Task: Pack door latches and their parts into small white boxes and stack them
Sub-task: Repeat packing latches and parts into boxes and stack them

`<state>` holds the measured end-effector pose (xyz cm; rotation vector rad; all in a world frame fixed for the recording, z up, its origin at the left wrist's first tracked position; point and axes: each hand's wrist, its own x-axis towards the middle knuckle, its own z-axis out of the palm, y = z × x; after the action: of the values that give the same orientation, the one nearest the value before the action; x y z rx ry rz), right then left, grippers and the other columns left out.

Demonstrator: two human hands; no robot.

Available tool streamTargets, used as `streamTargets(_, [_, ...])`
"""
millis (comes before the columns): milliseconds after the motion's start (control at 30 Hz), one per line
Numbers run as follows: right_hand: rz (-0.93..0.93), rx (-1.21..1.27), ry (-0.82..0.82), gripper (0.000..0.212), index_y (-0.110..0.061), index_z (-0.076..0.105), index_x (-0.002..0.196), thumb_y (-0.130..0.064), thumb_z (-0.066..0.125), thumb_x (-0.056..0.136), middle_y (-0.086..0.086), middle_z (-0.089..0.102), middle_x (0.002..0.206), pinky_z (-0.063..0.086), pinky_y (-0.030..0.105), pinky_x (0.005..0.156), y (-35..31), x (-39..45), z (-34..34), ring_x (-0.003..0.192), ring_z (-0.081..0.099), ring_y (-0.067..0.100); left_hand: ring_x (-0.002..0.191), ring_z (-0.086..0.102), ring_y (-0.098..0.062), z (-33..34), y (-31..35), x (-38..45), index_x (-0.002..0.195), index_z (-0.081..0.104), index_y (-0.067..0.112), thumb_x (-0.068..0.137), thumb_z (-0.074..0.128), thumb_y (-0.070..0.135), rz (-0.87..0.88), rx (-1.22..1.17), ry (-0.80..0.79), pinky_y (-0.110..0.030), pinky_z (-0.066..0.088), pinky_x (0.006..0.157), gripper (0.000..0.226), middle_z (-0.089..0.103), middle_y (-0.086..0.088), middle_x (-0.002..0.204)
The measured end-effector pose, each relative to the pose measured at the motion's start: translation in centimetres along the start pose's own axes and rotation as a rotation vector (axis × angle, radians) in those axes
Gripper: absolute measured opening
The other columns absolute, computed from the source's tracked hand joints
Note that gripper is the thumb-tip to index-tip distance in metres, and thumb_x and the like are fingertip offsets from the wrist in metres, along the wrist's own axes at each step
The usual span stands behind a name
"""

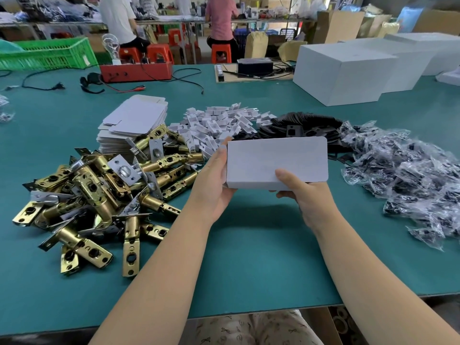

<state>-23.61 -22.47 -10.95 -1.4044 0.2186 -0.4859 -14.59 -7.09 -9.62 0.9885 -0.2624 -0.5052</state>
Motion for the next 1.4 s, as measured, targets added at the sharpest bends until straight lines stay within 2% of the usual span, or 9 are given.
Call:
streamTargets(133, [-0.013, -0.057, -0.035, 0.037, -0.025, 0.062, 0.103, -0.033, 0.074, 0.069, -0.009, 0.072, 0.084, 0.052, 0.022, 0.057, 0.1, -0.1, 0.3, 0.067, 0.069, 0.018, 0.103, 0.066, -0.012, -0.3, 0.0, -0.1, 0.125, 0.054, 0.039, 0.105, 0.035, 0.037, -0.003, 0.050, -0.006, -0.030, 0.053, 0.082, 0.027, 0.070, 0.007, 0.116])
streamTargets(367, [-0.009, -0.010, -0.051, 0.037, -0.023, 0.062, 0.102, -0.028, 0.075, 0.067, -0.007, 0.073, 0.083, 0.053, 0.023, 0.057, -0.2, -0.1, -0.1, 0.065, 0.069, 0.020, 0.101, 0.066, -0.014, -0.6, 0.6, 0.1, 0.136, 0.049, 0.034, 0.104, 0.037, 0.037, -0.041, 0.056, -0.025, -0.033, 0.052, 0.082, 0.034, 0.070, 0.005, 0.119])
streamTargets(500, [-0.006, -0.055, -0.085, 0.034, -0.023, 0.063, 0.103, -0.027, 0.075, 0.071, -0.006, 0.073, 0.085, 0.053, 0.024, 0.059, 0.0, -0.3, 0.1, 0.069, 0.070, 0.020, 0.094, 0.066, -0.015, -1.0, 0.7, 0.1, 0.136, 0.051, 0.034, 0.103, 0.040, 0.041, -0.062, 0.061, -0.021, -0.029, 0.054, 0.066, 0.035, 0.069, 0.004, 0.118])
streamTargets(600, [-0.002, -0.095, -0.120, 0.025, -0.025, 0.061, 0.104, -0.017, 0.072, 0.083, -0.008, 0.073, 0.087, 0.054, 0.024, 0.060, 0.3, -0.4, 0.3, 0.072, 0.071, 0.019, 0.084, 0.059, -0.016, -1.0, 0.5, -0.2, 0.130, 0.054, 0.040, 0.103, 0.031, 0.050, -0.070, 0.097, -0.041, -0.025, 0.045, 0.056, 0.037, 0.070, 0.006, 0.110])
streamTargets(767, [0.022, -0.135, -0.157, 0.033, -0.026, 0.062, 0.103, -0.031, 0.070, 0.072, -0.009, 0.073, 0.089, 0.053, 0.023, 0.063, 0.0, -0.6, 0.4, 0.077, 0.071, 0.018, 0.079, 0.065, -0.017, -0.7, 0.2, -0.7, 0.129, 0.049, 0.045, 0.098, 0.021, 0.061, -0.041, 0.249, -0.054, -0.030, 0.048, 0.051, 0.044, 0.071, 0.002, 0.104])
streamTargets(933, [0.037, -0.153, -0.176, 0.033, -0.027, 0.063, 0.102, -0.033, 0.070, 0.070, -0.008, 0.072, 0.090, 0.052, 0.023, 0.063, 0.3, -0.8, 0.5, 0.079, 0.071, 0.018, 0.090, 0.068, -0.024, -0.3, 0.3, -1.1, 0.106, 0.060, 0.044, 0.095, 0.020, 0.066, -0.042, 0.351, 0.012, -0.031, 0.052, 0.050, 0.047, 0.073, -0.003, 0.102])
streamTargets(1067, [0.040, -0.093, -0.167, 0.034, -0.023, 0.062, 0.104, -0.028, 0.069, 0.072, -0.006, 0.073, 0.091, 0.053, 0.025, 0.062, 0.2, -0.3, 0.2, 0.077, 0.071, 0.022, 0.103, 0.064, -0.027, -0.1, -0.3, -1.1, 0.143, 0.038, 0.036, 0.099, 0.022, 0.060, -0.011, 0.411, -0.003, -0.032, 0.052, 0.052, 0.053, 0.062, -0.006, 0.124])
streamTargets(1233, [0.129, 0.176, -0.135, 0.032, -0.015, 0.062, 0.102, -0.020, 0.069, 0.071, 0.002, 0.073, 0.078, 0.053, 0.024, 0.052, -0.2, 0.5, 0.0, 0.062, 0.070, 0.020, 0.097, 0.068, -0.029, 0.2, 0.2, -1.2, 0.136, 0.047, 0.028, 0.099, 0.043, 0.035, -0.059, 0.035, -0.226, -0.036, 0.058, 0.061, 0.038, 0.066, -0.005, 0.122])
streamTargets(1400, [0.217, 0.398, 0.094, 0.028, -0.018, 0.054, 0.097, -0.023, 0.069, 0.074, -0.006, 0.071, 0.071, 0.048, 0.017, 0.043, -0.4, 1.2, -0.9, 0.050, 0.066, 0.012, 0.096, 0.069, -0.028, 0.2, 0.1, -1.3, 0.125, 0.061, 0.031, 0.081, 0.068, 0.009, -0.050, -0.107, -0.287, -0.033, 0.060, 0.062, 0.050, 0.066, -0.009, 0.121])
